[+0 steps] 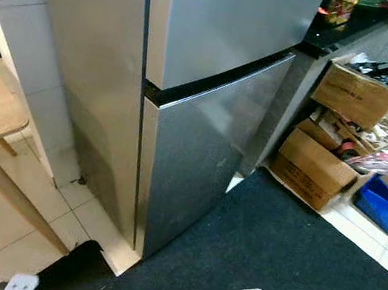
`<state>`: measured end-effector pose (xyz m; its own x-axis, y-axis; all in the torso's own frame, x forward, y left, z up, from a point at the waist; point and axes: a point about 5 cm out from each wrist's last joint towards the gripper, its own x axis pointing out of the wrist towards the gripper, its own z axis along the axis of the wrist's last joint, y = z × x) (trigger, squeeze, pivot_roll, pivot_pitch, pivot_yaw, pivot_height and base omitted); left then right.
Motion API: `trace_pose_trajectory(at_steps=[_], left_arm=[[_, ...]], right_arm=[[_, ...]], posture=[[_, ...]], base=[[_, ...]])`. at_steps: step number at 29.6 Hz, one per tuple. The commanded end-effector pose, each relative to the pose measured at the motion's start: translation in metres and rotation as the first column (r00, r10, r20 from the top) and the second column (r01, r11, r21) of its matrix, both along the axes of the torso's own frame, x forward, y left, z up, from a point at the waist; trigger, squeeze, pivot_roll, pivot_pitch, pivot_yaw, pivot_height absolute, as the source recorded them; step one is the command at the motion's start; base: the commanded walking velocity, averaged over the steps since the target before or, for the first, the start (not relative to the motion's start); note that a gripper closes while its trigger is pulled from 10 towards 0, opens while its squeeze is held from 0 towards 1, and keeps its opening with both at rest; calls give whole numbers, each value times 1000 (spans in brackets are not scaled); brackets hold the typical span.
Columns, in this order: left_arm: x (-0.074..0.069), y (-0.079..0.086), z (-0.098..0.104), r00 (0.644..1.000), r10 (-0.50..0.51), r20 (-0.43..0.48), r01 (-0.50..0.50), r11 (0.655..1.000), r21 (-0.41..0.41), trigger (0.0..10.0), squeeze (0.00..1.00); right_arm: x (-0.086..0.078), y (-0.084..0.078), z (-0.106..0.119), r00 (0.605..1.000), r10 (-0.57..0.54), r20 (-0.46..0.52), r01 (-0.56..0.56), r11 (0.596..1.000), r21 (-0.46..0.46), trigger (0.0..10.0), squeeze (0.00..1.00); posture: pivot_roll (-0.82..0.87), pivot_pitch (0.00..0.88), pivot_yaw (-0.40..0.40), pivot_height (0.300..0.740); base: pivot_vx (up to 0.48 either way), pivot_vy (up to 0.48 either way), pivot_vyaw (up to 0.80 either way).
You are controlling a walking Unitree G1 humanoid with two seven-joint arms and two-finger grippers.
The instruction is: Restocking fridge
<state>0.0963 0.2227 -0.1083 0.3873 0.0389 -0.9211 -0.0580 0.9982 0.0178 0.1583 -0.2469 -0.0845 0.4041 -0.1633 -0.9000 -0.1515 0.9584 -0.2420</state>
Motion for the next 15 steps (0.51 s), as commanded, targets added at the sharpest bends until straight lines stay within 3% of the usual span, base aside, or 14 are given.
trace_pose_trajectory(at_steps=[1, 6, 11, 15], left_arm=[[2, 1, 1, 1000, -7, 11, 7, 1000, -2, 10000, 0], [17, -5, 4, 998, 24, 66, -23, 999, -23, 10000, 0], [33, -11, 7, 996, 21, 88, -19, 1000, -21, 10000, 0], [35, -14, 7, 997, 10, 82, -7, 999, -33, 10000, 0]], right_arm=[[-5, -2, -2, 1000, -19, -9, 19, 1000, 2, 10000, 0], [-16, -9, -3, 999, -10, -36, 9, 1000, -11, 10000, 0], [-13, -8, -3, 1000, -4, -31, 4, 1000, -9, 10000, 0], [-8, -4, -2, 1000, 12, -22, -12, 1000, -4, 10000, 0]], posture=[[9, 0, -27, 740], [7, 0, -25, 740], [0, 0, -30, 740], [0, 0, -26, 740]], base=[[0, 0, 0], [0, 0, 0], [0, 0, 0], [0, 0, 0]])
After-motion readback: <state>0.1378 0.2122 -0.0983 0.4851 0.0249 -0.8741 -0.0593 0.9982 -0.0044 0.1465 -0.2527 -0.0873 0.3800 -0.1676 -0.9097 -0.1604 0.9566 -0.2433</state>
